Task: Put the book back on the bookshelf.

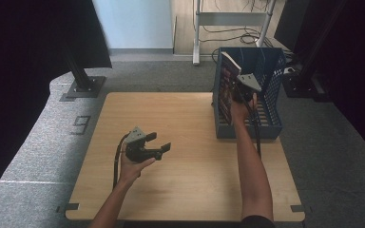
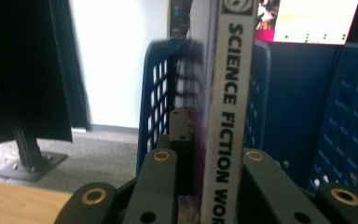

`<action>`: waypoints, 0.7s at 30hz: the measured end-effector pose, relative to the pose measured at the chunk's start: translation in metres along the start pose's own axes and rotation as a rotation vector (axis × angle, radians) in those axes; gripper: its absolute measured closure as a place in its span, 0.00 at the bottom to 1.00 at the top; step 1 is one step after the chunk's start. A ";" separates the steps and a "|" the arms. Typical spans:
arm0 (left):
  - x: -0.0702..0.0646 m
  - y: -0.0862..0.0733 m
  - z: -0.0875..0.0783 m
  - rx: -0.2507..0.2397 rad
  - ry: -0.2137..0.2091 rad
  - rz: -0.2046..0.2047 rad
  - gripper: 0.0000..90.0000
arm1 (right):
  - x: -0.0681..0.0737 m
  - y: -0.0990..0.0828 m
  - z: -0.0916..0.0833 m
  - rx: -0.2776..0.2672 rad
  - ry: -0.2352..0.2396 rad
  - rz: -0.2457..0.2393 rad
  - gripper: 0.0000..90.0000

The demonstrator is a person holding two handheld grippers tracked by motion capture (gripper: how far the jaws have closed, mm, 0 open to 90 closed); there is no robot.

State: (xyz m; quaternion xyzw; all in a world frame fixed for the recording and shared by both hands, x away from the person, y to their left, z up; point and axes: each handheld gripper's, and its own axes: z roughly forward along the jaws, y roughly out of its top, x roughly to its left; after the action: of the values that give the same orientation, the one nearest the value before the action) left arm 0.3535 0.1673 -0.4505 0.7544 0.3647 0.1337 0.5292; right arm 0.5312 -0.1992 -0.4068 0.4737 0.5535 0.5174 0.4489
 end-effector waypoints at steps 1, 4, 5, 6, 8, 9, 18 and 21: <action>-0.001 0.000 0.000 0.000 -0.001 0.000 0.22 | 0.001 -0.001 -0.001 0.003 0.000 -0.006 0.90; -0.002 0.000 0.001 -0.002 -0.007 0.003 0.22 | 0.002 -0.003 -0.006 0.008 0.006 -0.021 0.90; -0.002 0.000 0.001 -0.001 -0.009 0.004 0.22 | 0.003 -0.003 -0.009 0.010 0.011 -0.019 0.90; -0.003 -0.001 0.002 -0.001 -0.012 0.005 0.22 | 0.003 -0.004 -0.011 0.013 0.016 -0.017 0.90; -0.004 -0.001 0.003 -0.001 -0.015 0.007 0.22 | 0.005 -0.005 -0.016 0.020 0.021 -0.024 0.90; -0.005 -0.001 0.004 0.000 -0.020 0.006 0.22 | 0.006 -0.006 -0.019 0.024 0.025 -0.027 0.90; -0.009 -0.003 0.008 0.002 -0.043 0.018 0.22 | 0.008 -0.016 -0.034 0.079 0.064 -0.038 0.84; -0.010 -0.004 0.008 0.000 -0.044 0.019 0.22 | 0.008 -0.016 -0.032 0.091 0.080 -0.027 0.82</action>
State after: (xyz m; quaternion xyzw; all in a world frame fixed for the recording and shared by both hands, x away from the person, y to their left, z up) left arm 0.3502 0.1553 -0.4553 0.7607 0.3458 0.1222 0.5355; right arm 0.4978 -0.1963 -0.4206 0.4651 0.6002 0.5042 0.4114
